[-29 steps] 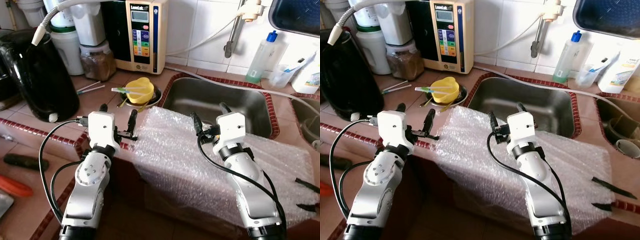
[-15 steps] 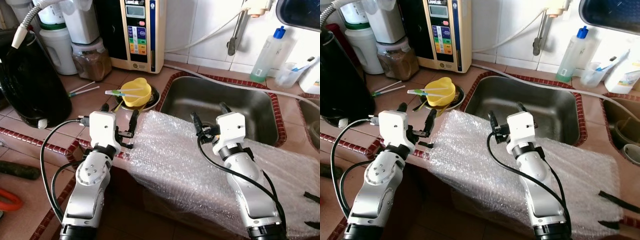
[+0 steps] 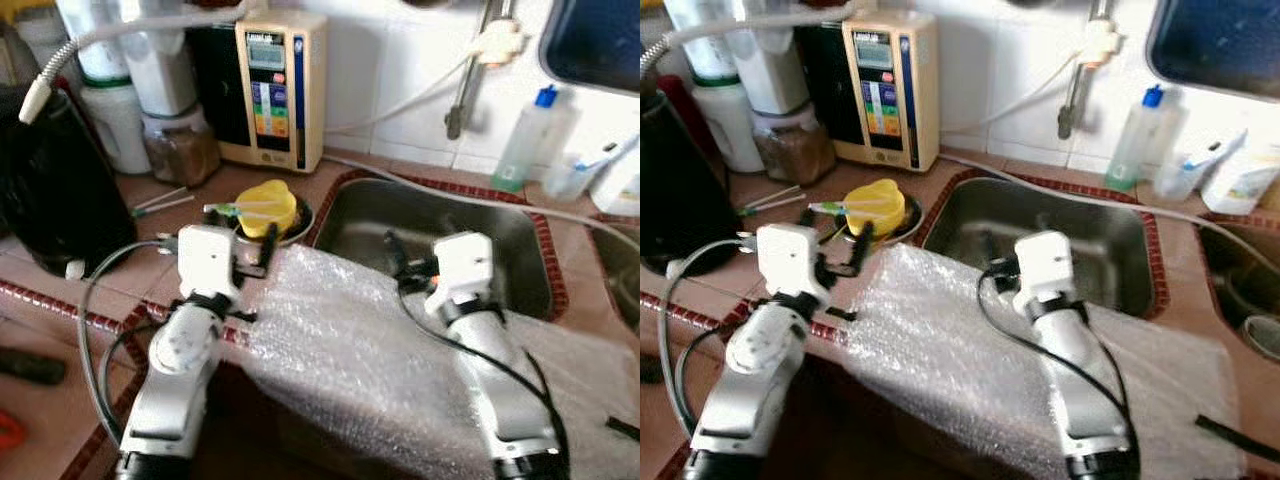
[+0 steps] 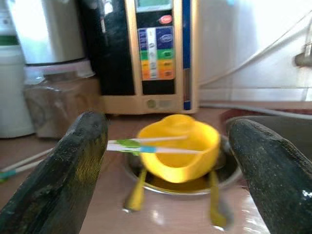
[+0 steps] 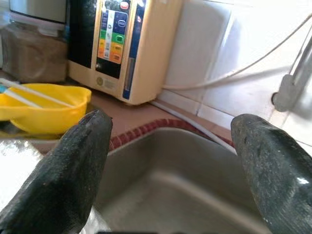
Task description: Kitchen organization
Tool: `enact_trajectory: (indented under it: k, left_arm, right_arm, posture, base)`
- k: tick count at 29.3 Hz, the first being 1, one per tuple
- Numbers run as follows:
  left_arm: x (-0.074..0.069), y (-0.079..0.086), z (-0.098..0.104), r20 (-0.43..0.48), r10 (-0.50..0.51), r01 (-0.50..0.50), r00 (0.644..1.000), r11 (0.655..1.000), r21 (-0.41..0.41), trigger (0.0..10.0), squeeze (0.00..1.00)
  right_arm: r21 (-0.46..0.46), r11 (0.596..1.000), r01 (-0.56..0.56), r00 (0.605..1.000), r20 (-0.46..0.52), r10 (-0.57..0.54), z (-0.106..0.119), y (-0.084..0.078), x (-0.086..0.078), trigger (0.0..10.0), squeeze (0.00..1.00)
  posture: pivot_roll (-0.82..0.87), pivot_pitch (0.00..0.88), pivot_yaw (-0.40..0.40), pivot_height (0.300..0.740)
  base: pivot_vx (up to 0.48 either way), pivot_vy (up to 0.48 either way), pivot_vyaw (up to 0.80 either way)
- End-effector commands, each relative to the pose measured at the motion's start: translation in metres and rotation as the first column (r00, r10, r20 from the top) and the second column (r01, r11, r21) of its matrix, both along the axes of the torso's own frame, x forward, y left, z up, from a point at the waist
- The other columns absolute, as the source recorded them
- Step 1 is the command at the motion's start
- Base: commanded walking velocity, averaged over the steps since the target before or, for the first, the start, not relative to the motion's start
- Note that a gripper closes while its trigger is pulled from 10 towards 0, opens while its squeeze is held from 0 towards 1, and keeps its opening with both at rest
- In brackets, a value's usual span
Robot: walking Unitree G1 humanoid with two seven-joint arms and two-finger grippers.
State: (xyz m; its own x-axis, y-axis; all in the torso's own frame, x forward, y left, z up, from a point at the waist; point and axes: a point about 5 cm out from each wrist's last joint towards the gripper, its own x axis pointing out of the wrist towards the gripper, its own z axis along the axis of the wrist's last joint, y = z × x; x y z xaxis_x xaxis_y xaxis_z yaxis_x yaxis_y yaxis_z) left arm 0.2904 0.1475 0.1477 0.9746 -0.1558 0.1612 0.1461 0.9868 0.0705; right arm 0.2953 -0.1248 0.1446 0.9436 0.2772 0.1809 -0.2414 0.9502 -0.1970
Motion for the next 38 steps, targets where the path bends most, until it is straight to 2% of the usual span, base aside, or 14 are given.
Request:
enact_trajectory:
  k: [1,9,15,18,19,24,29,38]
  left_arm:
    - [0.0,-0.009,-0.001,-0.009,-0.027,0.027,1.0,1.0,-0.003,10.0,0.0]
    - [0.001,-0.006,-0.002,-0.008,0.007,-0.007,1.0,1.0,0.003,10.0,0.0]
    - [0.006,-0.004,-0.001,-0.001,0.019,-0.019,1.0,1.0,0.012,10.0,0.0]
    - [0.012,0.0,0.001,0.009,0.017,-0.017,1.0,1.0,0.023,10.0,0.0]
    - [0.016,0.005,0.001,0.008,0.046,-0.046,0.999,0.999,0.026,10.0,0.0]
    - [0.024,0.011,0.006,0.021,0.088,-0.088,0.996,0.996,0.005,10.0,0.0]
    - [0.021,0.002,0.006,0.024,0.067,-0.067,0.997,0.998,-0.009,10.0,0.0]
    - [0.01,-0.009,-0.001,0.005,0.052,-0.052,0.999,0.998,-0.019,10.0,0.0]
  right_arm:
    - [-0.014,1.0,0.019,1.0,0.007,-0.019,0.002,-0.008,0.001,10.0,0.0]
    - [-0.015,1.0,0.015,1.0,0.007,-0.015,0.001,-0.008,0.001,10.0,0.0]
    - [-0.028,0.999,-0.03,0.999,0.016,0.031,0.004,-0.004,0.006,10.0,0.0]
    - [-0.024,0.999,-0.033,0.999,0.009,0.033,0.006,-0.005,0.013,10.0,0.0]
    - [0.004,1.0,-0.02,1.0,-0.005,0.02,0.006,-0.006,0.015,10.0,0.0]
    - [0.004,0.999,-0.053,0.999,-0.006,0.053,0.003,0.003,0.007,10.0,0.0]
    - [0.0,0.998,-0.068,0.998,-0.005,0.068,-0.001,0.008,0.0,10.0,0.0]
    - [0.005,0.999,-0.049,0.999,-0.002,0.049,0.002,0.002,0.001,10.0,0.0]
  posture:
    - [0.11,0.0,-0.001,0.74]
    - [0.11,0.0,-0.001,0.74]
    - [0.12,0.0,0.011,0.74]
    - [0.11,0.0,0.007,0.74]
    - [0.11,0.0,0.008,0.74]
    - [0.1,0.0,0.006,0.74]
    - [0.09,0.0,0.005,0.74]
    - [0.1,0.0,0.0,0.74]
  base:
    - [0.0,0.0,0.0]
    - [0.0,0.0,0.0]
    - [0.0,0.0,0.0]
    - [0.0,0.0,0.0]
    - [0.0,0.0,0.0]
    - [0.0,0.0,0.0]
    - [0.0,0.0,0.0]
    - [0.0,0.0,0.0]
